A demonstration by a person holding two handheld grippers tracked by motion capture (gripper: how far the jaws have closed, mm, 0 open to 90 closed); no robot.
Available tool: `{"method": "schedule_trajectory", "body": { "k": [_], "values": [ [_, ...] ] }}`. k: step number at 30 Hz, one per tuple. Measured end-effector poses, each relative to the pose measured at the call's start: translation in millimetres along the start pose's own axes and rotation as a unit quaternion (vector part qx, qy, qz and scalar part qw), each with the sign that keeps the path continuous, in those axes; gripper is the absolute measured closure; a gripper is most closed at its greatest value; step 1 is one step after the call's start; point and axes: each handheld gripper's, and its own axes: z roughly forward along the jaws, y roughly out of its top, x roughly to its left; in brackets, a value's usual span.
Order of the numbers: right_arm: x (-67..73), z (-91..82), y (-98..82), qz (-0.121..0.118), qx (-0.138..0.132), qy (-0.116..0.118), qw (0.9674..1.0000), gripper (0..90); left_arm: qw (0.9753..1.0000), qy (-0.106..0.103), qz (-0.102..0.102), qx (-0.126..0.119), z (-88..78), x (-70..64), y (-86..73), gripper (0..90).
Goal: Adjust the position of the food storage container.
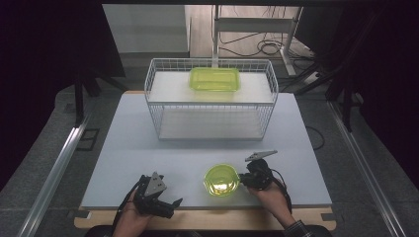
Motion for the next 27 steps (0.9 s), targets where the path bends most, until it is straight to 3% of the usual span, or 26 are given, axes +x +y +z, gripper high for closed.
{"method": "schedule_trajectory", "body": {
  "k": [9, 13, 18, 24, 27],
  "values": [
    [-10.7, -19.6, -7.1, -0.003, -0.022, -0.042, 0.9989, 85.6, 1.0000, 0.001, 0.000, 0.000, 0.0, -0.3, 0.0, 1.5],
    [-12.0, -31.9, -12.7, -0.014, -0.039, -0.059, 0.9974, 78.9, 1.0000, 0.000, -0.002, -0.001, -1.3, 0.7, 0.1, 1.5],
    [-14.1, -43.9, -20.2, -0.017, -0.054, -0.069, 0.9960, 63.0, 1.0000, 0.003, -0.002, -0.001, -2.0, 1.5, -0.2, 1.6],
    [-15.2, -46.6, -25.3, -0.027, -0.062, -0.083, 0.9943, 32.2, 1.0000, 0.004, -0.004, -0.002, -2.2, 2.1, -0.4, 1.6],
    [-15.5, -45.8, -27.1, -0.032, -0.067, -0.079, 0.9941, 24.6, 1.0000, 0.004, -0.004, -0.001, -2.2, 2.0, -0.5, 1.6]
  ]
}}
